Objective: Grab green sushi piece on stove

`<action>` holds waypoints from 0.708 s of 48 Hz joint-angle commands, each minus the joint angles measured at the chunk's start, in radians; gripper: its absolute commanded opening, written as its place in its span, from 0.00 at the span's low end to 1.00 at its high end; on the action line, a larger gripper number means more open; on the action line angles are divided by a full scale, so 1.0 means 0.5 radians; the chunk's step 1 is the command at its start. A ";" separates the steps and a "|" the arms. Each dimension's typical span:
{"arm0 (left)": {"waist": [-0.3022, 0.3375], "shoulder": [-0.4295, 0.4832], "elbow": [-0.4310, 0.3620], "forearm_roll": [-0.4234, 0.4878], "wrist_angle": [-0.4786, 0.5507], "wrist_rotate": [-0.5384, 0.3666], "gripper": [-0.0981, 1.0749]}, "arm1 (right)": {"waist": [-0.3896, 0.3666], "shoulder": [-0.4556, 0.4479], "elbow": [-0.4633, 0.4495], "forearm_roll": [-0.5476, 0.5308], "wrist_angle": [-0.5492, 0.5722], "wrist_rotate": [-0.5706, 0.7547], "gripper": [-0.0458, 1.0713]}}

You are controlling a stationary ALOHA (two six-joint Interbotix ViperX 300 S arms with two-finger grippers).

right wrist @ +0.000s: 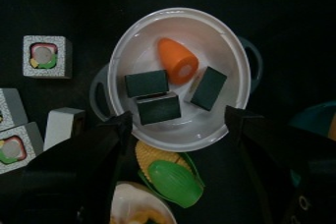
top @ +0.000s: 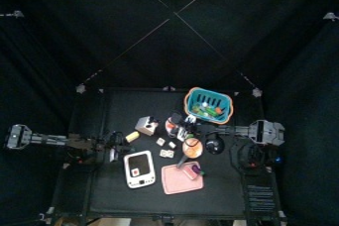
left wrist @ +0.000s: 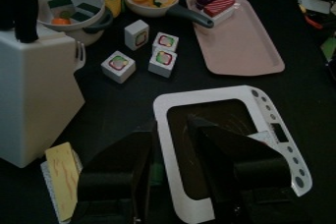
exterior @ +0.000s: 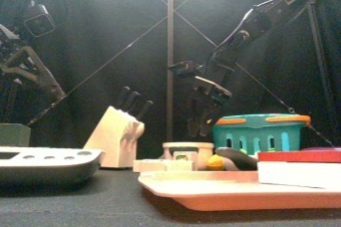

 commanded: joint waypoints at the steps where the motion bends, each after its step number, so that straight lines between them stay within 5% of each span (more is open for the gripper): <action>1: 0.000 0.003 -0.018 -0.006 -0.009 0.003 0.70 | 0.021 -0.110 -0.018 -0.006 -0.015 0.000 0.96; 10: -0.034 0.003 -0.040 -0.006 -0.037 -0.003 0.71 | 0.138 -0.258 0.012 0.009 -0.040 0.006 0.96; 21: -0.328 0.009 -0.160 -0.049 0.037 -0.006 0.72 | 0.267 -0.393 0.206 0.021 -0.377 0.003 0.96; 27: -0.469 0.049 -0.261 -0.181 0.249 -0.006 0.72 | 0.267 -0.460 0.353 0.055 -0.589 0.006 0.96; 34: -0.678 0.123 -0.457 -0.408 0.730 -0.006 0.72 | 0.267 -0.546 0.494 0.138 -0.782 0.006 0.96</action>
